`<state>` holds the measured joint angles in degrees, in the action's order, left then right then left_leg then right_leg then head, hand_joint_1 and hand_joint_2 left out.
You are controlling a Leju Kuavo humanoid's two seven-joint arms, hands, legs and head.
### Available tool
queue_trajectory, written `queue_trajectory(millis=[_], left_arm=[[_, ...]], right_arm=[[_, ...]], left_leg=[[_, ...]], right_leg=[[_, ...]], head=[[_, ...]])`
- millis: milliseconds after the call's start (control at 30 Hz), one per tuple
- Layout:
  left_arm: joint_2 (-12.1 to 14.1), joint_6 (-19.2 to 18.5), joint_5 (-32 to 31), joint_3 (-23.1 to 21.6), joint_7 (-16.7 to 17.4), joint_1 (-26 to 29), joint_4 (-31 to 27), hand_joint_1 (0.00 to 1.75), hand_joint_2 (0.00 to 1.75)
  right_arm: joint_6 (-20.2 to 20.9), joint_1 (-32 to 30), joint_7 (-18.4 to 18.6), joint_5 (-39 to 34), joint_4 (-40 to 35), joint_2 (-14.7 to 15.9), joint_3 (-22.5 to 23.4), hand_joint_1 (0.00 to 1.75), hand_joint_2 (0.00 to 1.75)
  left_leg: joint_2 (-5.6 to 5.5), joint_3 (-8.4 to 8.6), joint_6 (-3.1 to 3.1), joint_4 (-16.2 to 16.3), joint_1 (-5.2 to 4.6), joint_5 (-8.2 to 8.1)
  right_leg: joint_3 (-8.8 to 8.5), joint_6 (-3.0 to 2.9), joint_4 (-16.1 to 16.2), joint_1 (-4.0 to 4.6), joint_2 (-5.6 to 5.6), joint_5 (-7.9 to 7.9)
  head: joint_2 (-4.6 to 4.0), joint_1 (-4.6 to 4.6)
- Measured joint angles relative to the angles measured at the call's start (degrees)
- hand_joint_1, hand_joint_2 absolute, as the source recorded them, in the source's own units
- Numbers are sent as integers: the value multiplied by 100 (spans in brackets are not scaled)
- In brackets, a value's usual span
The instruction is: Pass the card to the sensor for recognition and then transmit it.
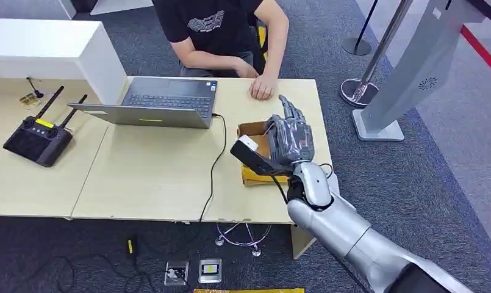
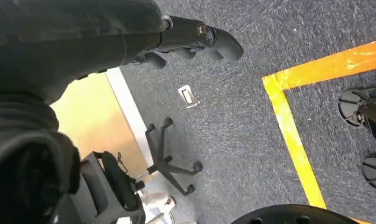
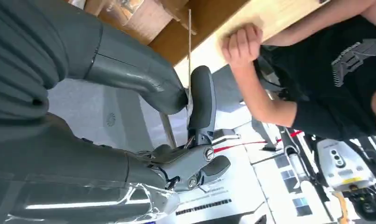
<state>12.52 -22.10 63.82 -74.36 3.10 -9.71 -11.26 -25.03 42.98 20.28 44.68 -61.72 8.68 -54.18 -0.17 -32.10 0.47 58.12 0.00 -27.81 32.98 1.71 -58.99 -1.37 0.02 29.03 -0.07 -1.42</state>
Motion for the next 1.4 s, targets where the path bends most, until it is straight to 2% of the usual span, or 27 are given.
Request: queue_trajectory(millis=[567,800,1067,1200,1233,1267,1300,1400], left_arm=[[-2,0,-11,0,-7,1,0,0,0],[-20,0,-103,0,9,-34,0,0,0],[-24,0,-267,0,79,-129,-2,0,0],[-28,0,-330,-2,79,-151,-2,0,0],[-31,0,-343,-2,79,-155,0,0,0],[-33,0,-345,-2,79,-157,0,0,0],[-37,0,-345,-2,79,-158,-2,0,0],[-44,0,-343,-2,79,-157,-2,0,0]], right_arm=[[28,11,-142,-116,-65,-35,0,175,175],[35,411,-328,-236,365,-210,0,175,175],[22,579,-277,-203,713,-236,2,175,175],[64,584,-113,-142,761,-219,2,175,175],[92,584,-63,-120,763,-212,2,99,175],[133,584,-17,-92,763,-199,2,99,175],[168,584,28,-68,763,-190,2,0,0],[199,580,116,40,763,-173,-2,0,0]], left_leg=[[0,-2,0,0,0,0],[-1,-2,0,0,0,1],[-1,-2,-1,0,0,1],[0,-1,-1,0,0,1],[0,-1,-1,0,0,1],[0,-1,-1,0,0,1],[0,-1,-1,0,0,1],[0,-1,-1,0,0,1]], right_leg=[[0,0,-1,0,0,0],[1,0,-1,0,-2,0],[1,0,0,0,-1,0],[3,0,0,0,0,0],[3,0,0,0,0,0],[3,0,0,0,0,0],[3,0,0,0,0,0],[3,0,0,0,1,0]], head=[[0,0],[0,0],[0,0],[0,-2],[0,0],[0,0],[0,0],[0,0]])
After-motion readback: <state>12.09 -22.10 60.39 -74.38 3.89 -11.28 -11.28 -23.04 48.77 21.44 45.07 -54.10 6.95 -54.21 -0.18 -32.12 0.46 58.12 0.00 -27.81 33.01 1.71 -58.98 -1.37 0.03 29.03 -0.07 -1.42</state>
